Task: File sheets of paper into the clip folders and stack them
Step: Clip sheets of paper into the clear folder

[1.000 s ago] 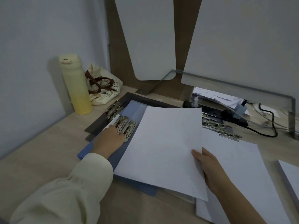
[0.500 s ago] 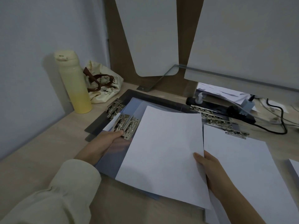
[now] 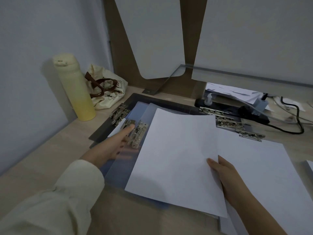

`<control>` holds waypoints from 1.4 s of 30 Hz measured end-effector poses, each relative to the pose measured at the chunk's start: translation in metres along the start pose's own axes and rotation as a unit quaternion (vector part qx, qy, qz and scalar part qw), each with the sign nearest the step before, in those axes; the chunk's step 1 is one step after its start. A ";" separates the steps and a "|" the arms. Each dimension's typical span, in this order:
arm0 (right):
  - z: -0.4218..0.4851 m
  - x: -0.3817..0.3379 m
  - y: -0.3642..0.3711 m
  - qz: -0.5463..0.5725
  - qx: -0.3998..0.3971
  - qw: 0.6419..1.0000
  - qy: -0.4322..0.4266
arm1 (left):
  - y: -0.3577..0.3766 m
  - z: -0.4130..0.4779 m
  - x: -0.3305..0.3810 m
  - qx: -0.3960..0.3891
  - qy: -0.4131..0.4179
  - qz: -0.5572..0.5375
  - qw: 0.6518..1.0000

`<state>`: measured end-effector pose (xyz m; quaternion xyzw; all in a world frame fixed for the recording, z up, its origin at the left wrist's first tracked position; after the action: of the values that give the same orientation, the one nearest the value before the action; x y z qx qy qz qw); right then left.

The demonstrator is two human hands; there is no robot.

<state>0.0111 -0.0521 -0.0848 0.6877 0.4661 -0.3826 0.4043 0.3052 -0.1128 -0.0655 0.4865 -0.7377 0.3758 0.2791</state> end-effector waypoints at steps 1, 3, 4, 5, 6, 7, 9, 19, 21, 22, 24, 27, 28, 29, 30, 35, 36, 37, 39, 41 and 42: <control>0.000 0.000 0.000 -0.003 0.000 1.000 0.001 | -0.004 0.001 0.005 0.014 -0.006 0.023 1.000; -0.001 0.001 0.000 -0.004 0.002 1.000 0.004 | -0.007 0.004 0.021 0.035 0.011 0.066 0.997; -0.001 0.000 0.000 -0.002 0.003 1.000 0.004 | -0.008 0.005 0.029 0.046 0.020 0.087 0.995; -0.001 0.000 0.000 0.002 0.004 1.000 0.005 | -0.007 0.008 0.036 0.057 0.025 0.109 0.992; -0.001 -0.001 0.000 0.003 0.005 1.000 0.006 | -0.005 0.009 0.044 0.068 0.024 0.133 0.989; 0.000 -0.001 0.000 0.004 0.006 1.000 0.007 | -0.003 0.012 0.050 0.076 0.031 0.150 0.985; 0.000 -0.001 0.000 0.009 0.003 1.000 0.010 | 0.000 0.018 0.061 0.097 0.054 0.176 0.978; -0.002 0.000 -0.002 0.047 -0.003 0.999 0.012 | -0.003 0.050 0.058 0.172 0.133 0.314 0.924; -0.002 0.000 -0.001 0.062 0.002 0.998 0.017 | -0.003 0.050 0.056 0.147 0.161 0.284 0.934; -0.002 0.000 0.000 0.067 0.001 0.998 0.019 | -0.004 0.049 0.055 0.138 0.172 0.269 0.937; -0.002 -0.001 0.003 0.071 0.000 0.997 0.020 | -0.005 0.045 0.052 0.124 0.174 0.246 0.945; -0.001 0.000 0.009 0.066 0.005 0.998 0.023 | -0.007 0.040 0.047 0.102 0.165 0.227 0.954; -0.001 0.001 0.011 0.063 0.007 0.998 0.023 | -0.007 0.039 0.047 0.097 0.158 0.224 0.957; -0.001 0.002 0.014 0.060 0.009 0.998 0.022 | -0.007 0.037 0.046 0.091 0.152 0.219 0.960; -0.001 0.003 0.018 0.056 0.008 0.998 0.021 | -0.007 0.036 0.045 0.086 0.147 0.212 0.962; 0.000 0.004 0.027 0.024 0.017 1.000 0.010 | -0.008 0.032 0.043 0.058 0.139 0.195 0.969; 0.000 0.004 0.027 0.019 0.019 1.000 0.011 | -0.008 0.032 0.043 0.055 0.138 0.194 0.970; -0.001 0.003 0.028 0.015 0.020 1.000 0.012 | -0.008 0.032 0.042 0.051 0.137 0.191 0.971; -0.001 0.003 0.028 0.006 0.023 1.000 0.012 | -0.009 0.032 0.041 0.042 0.136 0.179 0.973; -0.001 0.004 0.028 0.002 0.024 1.000 0.010 | -0.009 0.031 0.040 0.035 0.134 0.157 0.978; -0.002 0.005 0.029 0.002 0.023 1.000 0.009 | -0.009 0.031 0.039 0.030 0.133 0.142 0.980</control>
<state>0.0398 -0.0558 -0.0825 0.7011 0.4592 -0.3864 0.3852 0.2975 -0.1604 -0.0501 0.3308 -0.7435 0.4953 0.3040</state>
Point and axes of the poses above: each hand's wrist, its own z-axis towards the middle knuckle, its own y-axis out of the palm, x = y × z, the point moved 5 cm from there along z, towards the middle knuckle, and after that the axes turned 14 degrees about z, right-handed, at the moved point
